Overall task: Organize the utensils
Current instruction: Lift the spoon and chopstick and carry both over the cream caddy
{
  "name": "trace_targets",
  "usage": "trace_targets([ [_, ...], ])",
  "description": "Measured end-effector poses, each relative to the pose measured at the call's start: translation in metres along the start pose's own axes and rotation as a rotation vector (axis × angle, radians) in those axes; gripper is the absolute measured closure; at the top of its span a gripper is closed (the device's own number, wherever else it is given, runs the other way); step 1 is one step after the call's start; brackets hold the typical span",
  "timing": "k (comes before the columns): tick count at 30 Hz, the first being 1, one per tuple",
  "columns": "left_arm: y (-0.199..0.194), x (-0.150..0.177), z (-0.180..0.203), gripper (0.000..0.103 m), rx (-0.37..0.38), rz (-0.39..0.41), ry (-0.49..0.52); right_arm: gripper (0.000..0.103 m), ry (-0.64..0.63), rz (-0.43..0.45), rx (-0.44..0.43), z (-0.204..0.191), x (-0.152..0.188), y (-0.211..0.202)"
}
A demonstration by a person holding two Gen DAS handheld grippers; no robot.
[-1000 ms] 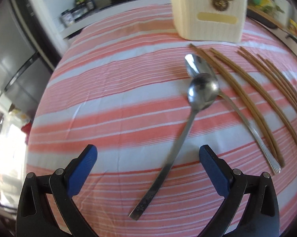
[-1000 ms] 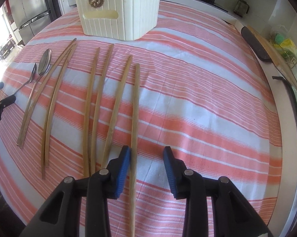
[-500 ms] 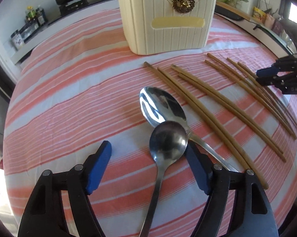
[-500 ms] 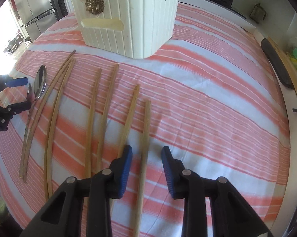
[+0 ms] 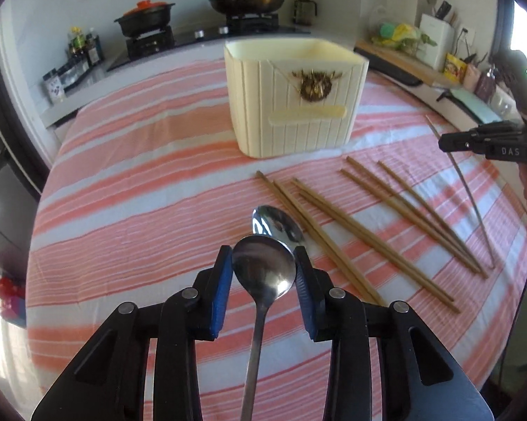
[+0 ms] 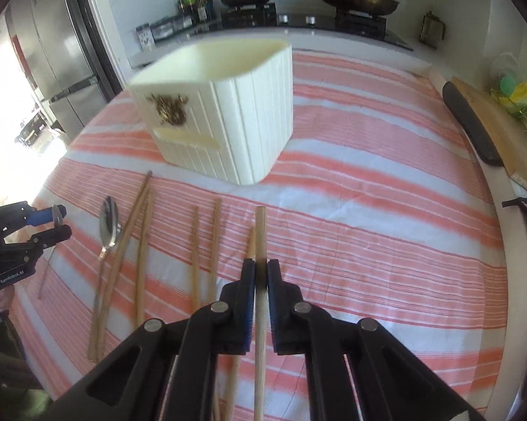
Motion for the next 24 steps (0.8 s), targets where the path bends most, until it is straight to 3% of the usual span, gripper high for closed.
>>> trace_targets([
  [7, -0.062, -0.041, 0.001, 0.07, 0.031, 0.155, -0.082, 0.096, 0.03, 0.211, -0.043, -0.024, -0.02, -0.094],
  [11, -0.082, -0.062, 0.0, 0.07, 0.046, 0.217, -0.121, 0.096, 0.034, 0.315, -0.052, -0.032, -0.037, -0.123],
  [17, -0.091, -0.103, -0.004, 0.072, 0.062, 0.266, -0.152, 0.096, 0.037, 0.437, -0.062, -0.043, -0.075, -0.141],
  [24, -0.088, -0.192, -0.017, 0.072, 0.063, 0.338, -0.171, 0.096, 0.043, 0.536, -0.081, -0.046, -0.157, -0.14],
])
Point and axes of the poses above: each gripper's, at about its wrist camera, not at the fingertips, and y roughly the way its jaws point, z to its right, x to its underside, the point moved 8 cm from there along y, roughly the way its jaws point, and after that the axes turned 11 degrees about z, right-handed, at the moved point
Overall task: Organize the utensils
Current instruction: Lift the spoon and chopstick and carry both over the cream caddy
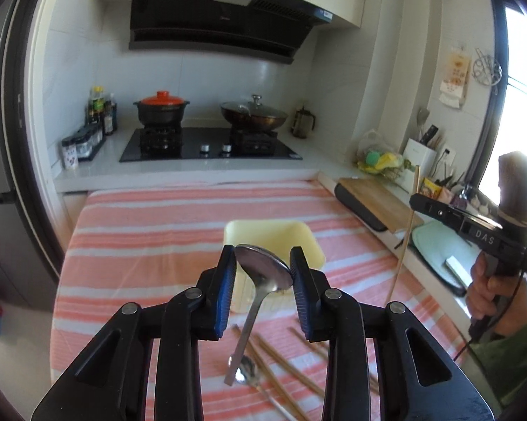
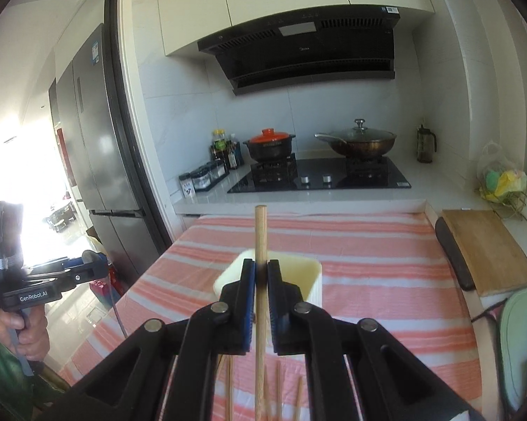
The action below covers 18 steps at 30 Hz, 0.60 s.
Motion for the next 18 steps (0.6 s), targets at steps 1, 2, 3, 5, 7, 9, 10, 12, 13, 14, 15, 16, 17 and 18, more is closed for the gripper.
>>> trace_targets([
  [1, 0.009, -0.013, 0.0, 0.072, 0.0, 0.008, -0.005, 0.096, -0.003, 0.013, 0.0, -0.001, -0.01, 0.009],
  [2, 0.018, -0.025, 0.0, 0.072, 0.0, 0.014, -0.013, 0.096, -0.003, 0.024, -0.001, -0.001, -0.02, 0.019],
  [3, 0.028, -0.036, 0.0, 0.072, 0.0, 0.021, -0.019, 0.096, -0.002, 0.034, -0.002, -0.001, -0.029, 0.03],
  [5, 0.047, -0.051, 0.0, 0.073, -0.008, 0.039, -0.022, 0.096, 0.002, 0.052, 0.004, 0.001, -0.045, 0.052],
  [7, 0.066, -0.063, 0.001, 0.074, -0.014, 0.053, -0.022, 0.096, 0.005, 0.074, 0.016, 0.005, -0.057, 0.073],
  [9, 0.086, -0.069, 0.002, 0.075, -0.022, 0.063, -0.02, 0.096, 0.004, 0.1, 0.023, 0.01, -0.065, 0.091],
  [10, 0.096, -0.069, 0.003, 0.083, -0.023, 0.062, -0.021, 0.096, -0.001, 0.113, 0.028, 0.013, -0.066, 0.098],
  [12, 0.119, -0.062, 0.002, 0.097, -0.017, 0.037, -0.032, 0.096, -0.016, 0.125, 0.03, 0.017, -0.064, 0.114],
  [13, 0.13, -0.057, 0.0, 0.097, -0.022, 0.026, -0.037, 0.096, -0.026, 0.121, 0.034, 0.018, -0.06, 0.122],
  [14, 0.141, -0.049, -0.002, 0.097, -0.029, 0.013, -0.041, 0.096, -0.034, 0.111, 0.037, 0.021, -0.054, 0.13],
  [15, 0.152, -0.041, -0.002, 0.097, -0.03, -0.005, -0.044, 0.096, -0.037, 0.093, 0.039, 0.024, -0.045, 0.139],
  [16, 0.164, -0.029, -0.004, 0.097, -0.03, -0.031, -0.049, 0.096, -0.032, 0.071, 0.044, 0.028, -0.034, 0.146],
  [17, 0.175, -0.018, -0.006, 0.097, -0.037, -0.06, -0.051, 0.096, -0.024, 0.044, 0.047, 0.033, -0.023, 0.154],
  [18, 0.186, -0.005, -0.008, 0.098, -0.043, -0.09, -0.055, 0.096, -0.017, 0.013, 0.054, 0.037, -0.011, 0.163],
])
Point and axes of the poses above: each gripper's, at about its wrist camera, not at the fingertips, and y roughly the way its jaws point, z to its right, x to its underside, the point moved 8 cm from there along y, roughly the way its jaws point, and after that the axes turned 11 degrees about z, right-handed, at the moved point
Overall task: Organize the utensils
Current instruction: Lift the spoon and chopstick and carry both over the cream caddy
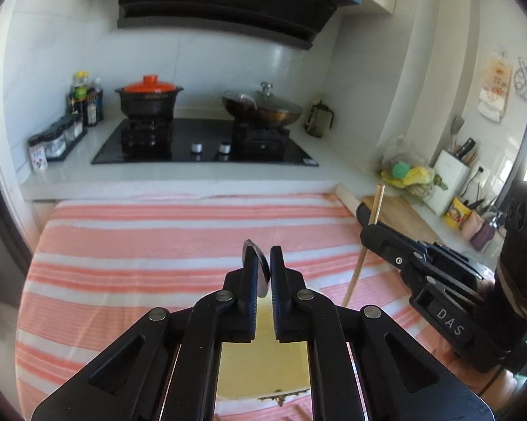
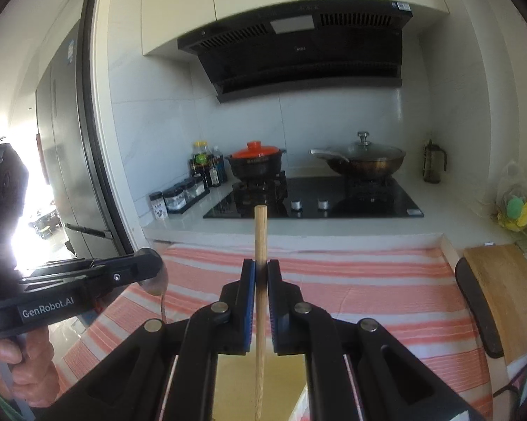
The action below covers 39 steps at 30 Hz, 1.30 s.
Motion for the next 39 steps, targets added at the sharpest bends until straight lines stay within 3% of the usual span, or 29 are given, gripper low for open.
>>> trace_targets([
  [4, 0.031, 0.031, -0.008, 0.101, -0.011, -0.089, -0.029, 0.096, 0.037, -0.095, 0.028, 0.017, 0.041, 0.022],
  [8, 0.023, 0.025, -0.008, 0.101, 0.023, -0.08, -0.045, 0.096, 0.079, -0.123, 0.043, 0.029, 0.057, 0.027],
  [15, -0.02, -0.025, 0.008, 0.102, 0.065, -0.003, 0.009, 0.096, 0.079, -0.082, 0.019, 0.025, 0.039, 0.017],
  [21, -0.053, -0.057, 0.027, 0.102, 0.195, 0.041, -0.081, 0.096, 0.056, -0.052, -0.006, 0.01, 0.02, 0.009],
  [26, -0.051, -0.062, 0.031, 0.102, 0.304, 0.048, -0.213, 0.096, 0.059, -0.045, -0.003, 0.01, 0.019, 0.006],
  [34, -0.014, -0.008, 0.005, 0.102, 0.263, -0.032, -0.33, 0.096, 0.057, -0.087, 0.015, 0.018, 0.034, 0.015],
  [38, 0.004, 0.014, -0.014, 0.101, 0.195, -0.059, -0.372, 0.096, 0.062, -0.097, 0.017, 0.018, 0.038, 0.02],
  [39, 0.005, 0.017, -0.019, 0.097, 0.163, -0.069, -0.363, 0.095, 0.054, -0.098, 0.022, 0.018, 0.038, 0.02],
])
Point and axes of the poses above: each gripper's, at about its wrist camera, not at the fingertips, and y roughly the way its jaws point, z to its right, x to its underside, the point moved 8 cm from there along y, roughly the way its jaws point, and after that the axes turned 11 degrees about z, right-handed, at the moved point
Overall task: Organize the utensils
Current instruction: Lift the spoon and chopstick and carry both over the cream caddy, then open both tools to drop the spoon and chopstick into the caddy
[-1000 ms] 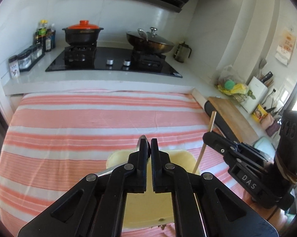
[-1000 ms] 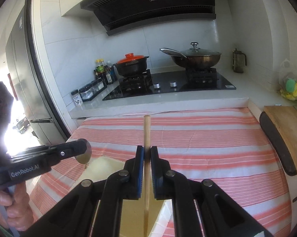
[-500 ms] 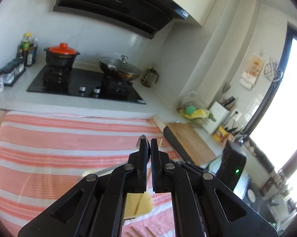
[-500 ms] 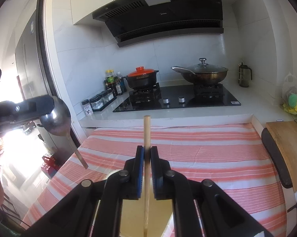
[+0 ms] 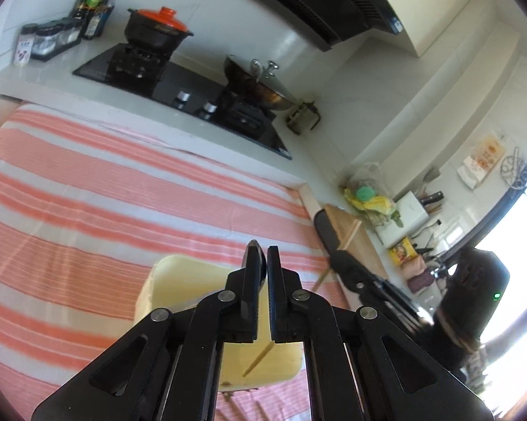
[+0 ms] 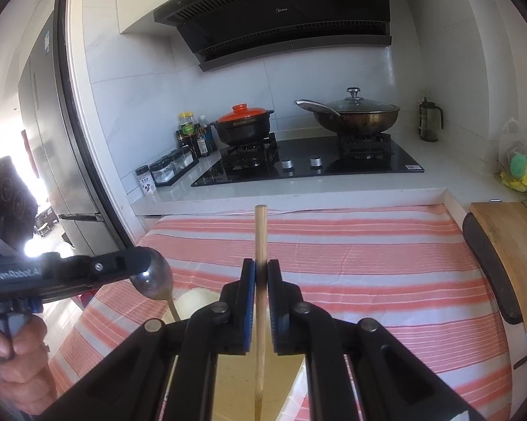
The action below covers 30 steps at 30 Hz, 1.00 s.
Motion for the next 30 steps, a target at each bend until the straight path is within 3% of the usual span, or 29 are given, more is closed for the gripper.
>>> trace_targets([
  [1, -0.002, 0.0, -0.003, 0.092, -0.019, -0.002, 0.007, 0.094, -0.002, 0.008, 0.005, 0.0, -0.001, -0.002],
  [4, -0.012, -0.002, -0.009, 0.072, -0.053, 0.008, 0.027, 0.058, 0.013, 0.03, 0.008, 0.004, -0.005, -0.013],
  [8, -0.038, 0.005, -0.014, 0.06, -0.113, 0.02, 0.095, 0.058, 0.044, 0.038, 0.016, 0.012, -0.007, -0.035],
  [10, -0.061, 0.013, -0.016, 0.042, -0.172, 0.036, 0.169, 0.058, 0.067, 0.024, 0.025, 0.016, -0.002, -0.051],
  [13, -0.1, 0.033, -0.02, 0.032, -0.258, 0.048, 0.304, 0.058, 0.038, -0.019, 0.026, 0.017, 0.014, -0.08],
  [19, -0.17, 0.11, -0.043, 0.019, -0.418, -0.007, 0.485, 0.058, -0.029, -0.125, 0.067, 0.027, 0.082, -0.157],
  [25, -0.203, 0.199, -0.063, 0.015, -0.563, -0.04, 0.515, 0.057, -0.066, -0.127, 0.127, 0.019, 0.156, -0.228],
  [30, -0.21, 0.235, -0.064, 0.015, -0.634, -0.034, 0.528, 0.057, -0.098, -0.131, 0.19, 0.011, 0.204, -0.255],
])
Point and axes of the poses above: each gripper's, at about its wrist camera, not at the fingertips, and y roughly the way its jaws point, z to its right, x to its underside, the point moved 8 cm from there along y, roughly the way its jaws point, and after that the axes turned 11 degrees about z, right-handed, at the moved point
